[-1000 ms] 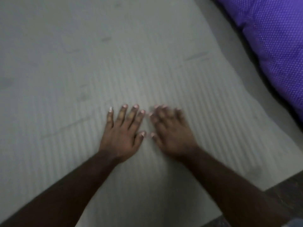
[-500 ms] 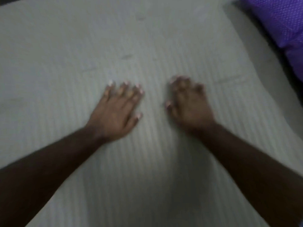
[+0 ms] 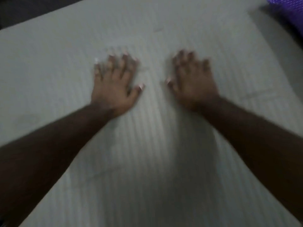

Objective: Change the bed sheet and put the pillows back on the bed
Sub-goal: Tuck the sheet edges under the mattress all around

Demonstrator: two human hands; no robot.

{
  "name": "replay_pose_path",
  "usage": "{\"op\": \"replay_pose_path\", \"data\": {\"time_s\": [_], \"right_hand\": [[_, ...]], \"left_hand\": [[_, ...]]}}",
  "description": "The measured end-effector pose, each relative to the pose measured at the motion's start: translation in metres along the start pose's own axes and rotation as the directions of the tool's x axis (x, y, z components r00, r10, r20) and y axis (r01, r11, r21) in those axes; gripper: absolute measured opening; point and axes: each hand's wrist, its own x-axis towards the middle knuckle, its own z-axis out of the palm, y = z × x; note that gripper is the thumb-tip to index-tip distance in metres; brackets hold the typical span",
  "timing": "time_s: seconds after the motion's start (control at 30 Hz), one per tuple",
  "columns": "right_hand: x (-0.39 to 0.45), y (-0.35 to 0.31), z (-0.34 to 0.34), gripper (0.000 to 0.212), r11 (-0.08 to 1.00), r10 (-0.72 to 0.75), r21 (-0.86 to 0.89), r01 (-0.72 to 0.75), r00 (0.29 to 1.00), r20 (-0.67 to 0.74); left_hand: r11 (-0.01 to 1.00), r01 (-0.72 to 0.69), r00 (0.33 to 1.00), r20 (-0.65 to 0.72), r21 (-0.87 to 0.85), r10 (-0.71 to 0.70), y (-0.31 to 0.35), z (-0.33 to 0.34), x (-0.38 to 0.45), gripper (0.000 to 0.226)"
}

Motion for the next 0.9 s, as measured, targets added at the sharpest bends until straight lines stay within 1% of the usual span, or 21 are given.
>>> {"op": "replay_pose_path", "data": {"time_s": [0.03,0.07,0.1,0.13,0.17,0.2,0.3,0.37,0.4,0.43,0.47,0.5,0.53,0.57,0.6,0.63,0.67,0.7,0.77,0.83,0.9], "right_hand": [[-0.023,-0.016,0.005,0.072,0.992,-0.126,-0.002,0.126,0.992,0.009],[-0.046,-0.027,0.01,0.068,0.975,-0.222,-0.005,0.222,0.975,0.012],[-0.063,-0.029,0.013,0.066,0.964,-0.264,-0.006,0.264,0.964,0.023],[-0.069,-0.02,0.013,0.066,0.967,-0.256,-0.007,0.256,0.965,0.051],[-0.067,-0.002,0.013,0.067,0.977,-0.211,0.0,0.211,0.975,0.075],[-0.062,0.022,0.011,0.069,0.991,-0.132,0.002,0.132,0.988,0.083],[-0.047,0.12,-0.001,0.075,0.993,0.1,-0.062,-0.097,0.994,0.042],[-0.051,0.18,-0.01,0.079,0.956,0.29,-0.064,-0.288,0.957,0.027],[-0.054,0.193,-0.016,0.081,0.926,0.375,-0.041,-0.374,0.927,0.008],[-0.061,0.194,-0.02,0.082,0.907,0.42,-0.023,-0.42,0.908,-0.006],[-0.07,0.185,-0.02,0.081,0.913,0.407,-0.007,-0.407,0.913,-0.008],[-0.084,0.17,-0.018,0.078,0.942,0.335,0.013,-0.335,0.942,0.006],[-0.105,0.147,-0.015,0.075,0.975,0.22,0.032,-0.221,0.975,0.037],[-0.131,0.124,-0.008,0.072,0.994,0.102,0.04,-0.105,0.992,0.071],[-0.161,0.104,0.001,0.07,0.999,0.006,0.036,-0.009,0.996,0.09],[-0.187,0.094,0.008,0.069,0.999,-0.048,0.027,0.046,0.995,0.091],[-0.204,0.098,0.012,0.067,0.998,-0.06,0.018,0.058,0.993,0.1],[-0.21,0.114,0.013,0.066,0.999,-0.035,0.013,0.034,0.994,0.103],[-0.209,0.164,0.01,0.068,0.995,0.096,-0.021,-0.095,0.992,0.084],[-0.202,0.224,0.005,0.071,0.98,0.197,-0.045,-0.195,0.979,0.05],[-0.196,0.267,-0.004,0.073,0.959,0.281,0.014,-0.283,0.956,0.091]], "left_hand": [[0.994,-0.11,0.994,0.014,0.025,0.109,0.015,0.003,-0.014,0.074],[0.98,-0.192,0.981,0.033,0.045,0.191,0.027,0.007,-0.027,0.073],[0.973,-0.222,0.974,0.052,0.059,0.219,0.033,0.011,-0.031,0.072],[0.978,-0.203,0.977,0.071,0.053,0.199,0.034,0.013,-0.026,0.072],[0.989,-0.147,0.986,0.088,0.028,0.144,0.032,0.014,-0.015,0.072],[0.996,-0.086,0.992,0.09,0.002,0.085,0.029,0.015,-0.002,0.072],[0.997,0.061,0.993,0.108,-0.049,-0.055,0.017,0.009,0.037,0.073],[0.985,0.155,0.985,0.084,-0.078,-0.148,0.025,0.005,0.046,0.071],[0.979,0.188,0.981,0.056,-0.074,-0.184,0.039,0.003,0.043,0.071],[0.981,0.182,0.983,0.027,-0.065,-0.181,0.061,0.002,0.034,0.071],[0.989,0.136,0.991,0.008,-0.06,-0.135,0.091,0.003,0.017,0.072],[0.995,0.055,0.998,0.005,-0.08,-0.055,0.128,0.003,-0.005,0.072],[0.991,-0.04,0.999,0.011,-0.127,0.042,0.167,0.006,-0.033,0.072],[0.978,-0.109,0.993,0.024,-0.177,0.115,0.204,0.008,-0.063,0.071],[0.968,-0.137,0.988,0.042,-0.211,0.149,0.233,0.011,-0.089,0.071],[0.964,-0.135,0.985,0.073,-0.23,0.156,0.252,0.014,-0.106,0.07],[0.97,-0.129,0.984,0.097,-0.207,0.152,0.26,0.02,-0.115,0.07],[0.979,-0.119,0.984,0.109,-0.168,0.138,0.259,0.026,-0.114,0.071],[0.992,-0.076,0.99,0.108,-0.103,0.087,0.249,0.032,-0.098,0.072],[0.998,-0.001,0.995,0.102,-0.068,0.008,0.241,0.03,-0.08,0.074],[0.992,0.1,0.99,0.103,-0.08,-0.092,0.25,0.026,-0.068,0.073]]}}
